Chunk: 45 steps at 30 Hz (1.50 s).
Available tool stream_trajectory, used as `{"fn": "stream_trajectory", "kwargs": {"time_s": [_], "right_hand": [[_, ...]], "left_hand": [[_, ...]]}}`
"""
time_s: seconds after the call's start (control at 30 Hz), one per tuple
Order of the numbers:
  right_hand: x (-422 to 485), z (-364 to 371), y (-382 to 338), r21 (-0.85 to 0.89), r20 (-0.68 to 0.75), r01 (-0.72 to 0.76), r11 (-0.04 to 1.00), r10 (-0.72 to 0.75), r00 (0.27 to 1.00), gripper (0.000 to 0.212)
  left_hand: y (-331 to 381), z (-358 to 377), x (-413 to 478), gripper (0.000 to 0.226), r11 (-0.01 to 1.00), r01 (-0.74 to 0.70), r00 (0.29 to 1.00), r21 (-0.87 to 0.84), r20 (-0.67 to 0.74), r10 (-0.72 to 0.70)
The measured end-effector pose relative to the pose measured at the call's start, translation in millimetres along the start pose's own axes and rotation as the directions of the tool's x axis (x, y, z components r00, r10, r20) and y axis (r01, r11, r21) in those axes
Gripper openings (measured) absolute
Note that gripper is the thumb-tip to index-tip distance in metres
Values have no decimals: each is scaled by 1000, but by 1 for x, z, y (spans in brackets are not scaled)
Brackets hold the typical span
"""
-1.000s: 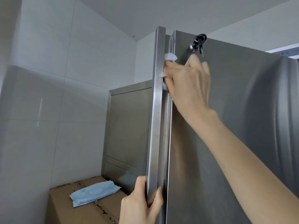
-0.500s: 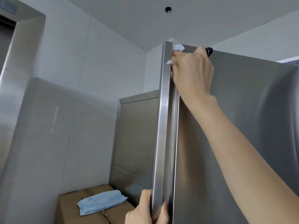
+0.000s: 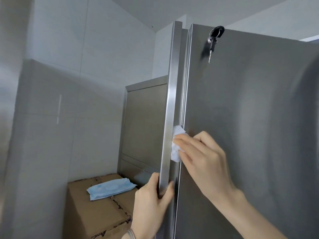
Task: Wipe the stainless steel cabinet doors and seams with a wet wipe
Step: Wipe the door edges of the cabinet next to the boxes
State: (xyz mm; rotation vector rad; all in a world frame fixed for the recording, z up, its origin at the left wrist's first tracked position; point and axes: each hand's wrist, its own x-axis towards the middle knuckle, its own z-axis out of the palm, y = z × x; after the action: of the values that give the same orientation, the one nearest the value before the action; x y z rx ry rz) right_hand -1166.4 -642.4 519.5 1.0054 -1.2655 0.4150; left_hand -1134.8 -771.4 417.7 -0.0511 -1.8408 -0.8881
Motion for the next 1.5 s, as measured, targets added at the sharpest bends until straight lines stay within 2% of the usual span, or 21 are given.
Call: {"fn": "stream_trajectory", "kwargs": {"time_s": [0.1,0.17,0.33,0.47,0.67,0.73,0.83,0.9,0.97,1.03,1.1,1.17,1.2,1.3,1.4,1.5], "right_hand": [[11,-14,0,25,-155,-45,999,48,987,25],[28,-15,4,50,-236,-66,997,76,969,21],[33,17,6,126,-107,-154,980,168,980,18],[-13,17,-13,91,-79,-137,986,145,986,16],[47,17,6,137,-86,-177,975,190,978,6],[32,16,-3,141,-91,-196,970,210,973,5],[-14,13,-20,182,-14,-207,961,213,977,5],[-22,9,-21,300,46,-272,914,270,962,9],[-14,4,-14,420,55,-331,845,341,939,12],[-5,-1,-10,471,30,-333,817,362,932,12],[-1,-5,-8,478,-7,-300,825,345,939,12],[-1,-5,-8,433,-31,-255,865,297,954,12],[-3,-4,-9,395,-41,-230,889,267,963,12],[-21,6,-18,279,-70,-182,943,209,975,18],[-56,16,-38,233,-88,-237,943,263,961,20],[-85,19,-54,168,-76,-234,958,249,965,20]], "left_hand": [[-8,0,-6,40,999,-53,999,12,14,53],[-10,2,-11,42,998,-65,998,6,6,65],[-9,0,-14,30,1000,-29,998,7,54,29],[-4,1,-10,29,997,-2,997,79,75,-4],[-5,3,-12,32,995,30,998,91,56,-35],[-5,1,-15,33,997,15,998,77,59,-20],[-5,0,-12,33,999,-5,997,46,78,2],[-4,-3,-11,37,999,-23,991,33,132,18],[-7,-15,-7,45,999,-51,966,-9,254,52],[-8,-32,3,48,985,-35,897,-168,430,105],[-2,-50,25,63,918,62,858,-391,491,151],[16,-64,58,78,875,56,897,-481,408,167],[31,-68,76,75,878,25,917,-478,361,170],[77,-64,123,58,914,-9,949,-405,286,136],[90,-44,137,29,953,-130,974,-274,146,175],[76,-29,129,25,972,-195,976,-129,72,205]]}}
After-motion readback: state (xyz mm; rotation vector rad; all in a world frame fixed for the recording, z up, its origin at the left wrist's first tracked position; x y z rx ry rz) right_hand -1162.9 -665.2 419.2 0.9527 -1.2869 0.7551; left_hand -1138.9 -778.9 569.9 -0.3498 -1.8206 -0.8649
